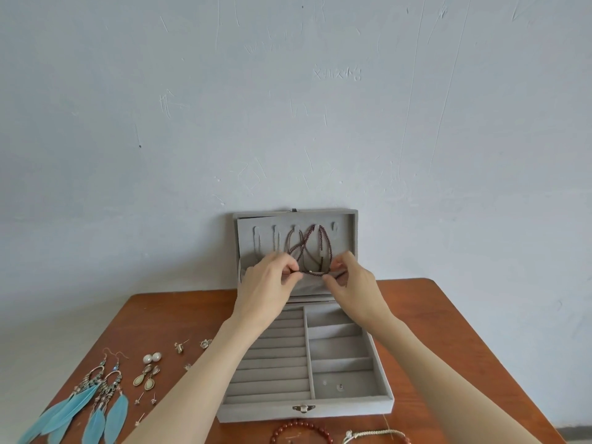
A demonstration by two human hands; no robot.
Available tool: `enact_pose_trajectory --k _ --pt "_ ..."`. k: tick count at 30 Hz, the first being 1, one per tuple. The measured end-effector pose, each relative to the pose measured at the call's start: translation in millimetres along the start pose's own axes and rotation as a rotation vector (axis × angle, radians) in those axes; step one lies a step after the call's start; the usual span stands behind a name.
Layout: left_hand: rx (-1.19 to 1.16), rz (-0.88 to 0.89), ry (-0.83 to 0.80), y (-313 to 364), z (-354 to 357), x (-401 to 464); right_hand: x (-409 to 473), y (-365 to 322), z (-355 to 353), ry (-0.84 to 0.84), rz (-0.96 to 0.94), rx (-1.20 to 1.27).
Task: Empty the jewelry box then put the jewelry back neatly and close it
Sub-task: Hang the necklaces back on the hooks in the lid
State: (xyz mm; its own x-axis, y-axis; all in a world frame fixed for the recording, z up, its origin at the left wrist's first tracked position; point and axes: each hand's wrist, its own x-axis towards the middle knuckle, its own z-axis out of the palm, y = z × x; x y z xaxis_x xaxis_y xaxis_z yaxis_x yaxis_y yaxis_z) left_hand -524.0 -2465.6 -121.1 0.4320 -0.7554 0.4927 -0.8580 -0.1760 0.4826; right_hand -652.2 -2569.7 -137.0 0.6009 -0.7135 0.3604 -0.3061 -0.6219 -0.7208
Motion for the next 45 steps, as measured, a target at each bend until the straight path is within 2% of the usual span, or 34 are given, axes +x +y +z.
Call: enact_pose_trajectory --k 3,8,11,20,26,29,34,37,45 --pt "0.002 0.064 -0.062 -4.1 3.1 0.0 -0.6 6.9 6.8 0.003 -0.072 -0.093" --pt "0.167 0.063 -0.129 -2.9 8.7 2.6 4.2 3.0 10.7 0.114 -0.042 -0.203" --pt "0.207 0.037 -0.147 -1.6 10.8 3.8 4.0 -1.9 11.8 0.098 -0.048 -0.303" --pt "0.217 0.135 -0.016 -8.9 7.3 0.1 1.6 -0.8 7.8 0.207 -0.355 -0.515" --pt "0.358 0.208 -0.119 -6.9 -2.6 3.5 -1.5 -11.8 5.9 0.155 -0.299 -0.681" --pt "0.386 0.265 -0.115 -4.5 -15.8 -4.1 -12.1 -20.5 5.6 0.103 -0.300 -0.676" --pt "0.359 0.303 -0.054 -14.6 -50.3 -41.3 -37.8 -41.9 14.4 0.135 -0.411 -0.570" --pt "0.387 0.260 -0.007 -36.6 -68.9 -74.0 -57.0 -53.4 33.7 0.076 -0.457 -0.512" --pt "0.355 -0.049 0.021 -110.8 -103.5 -115.9 -75.3 -90.3 86.7 -0.124 -0.479 -0.381"
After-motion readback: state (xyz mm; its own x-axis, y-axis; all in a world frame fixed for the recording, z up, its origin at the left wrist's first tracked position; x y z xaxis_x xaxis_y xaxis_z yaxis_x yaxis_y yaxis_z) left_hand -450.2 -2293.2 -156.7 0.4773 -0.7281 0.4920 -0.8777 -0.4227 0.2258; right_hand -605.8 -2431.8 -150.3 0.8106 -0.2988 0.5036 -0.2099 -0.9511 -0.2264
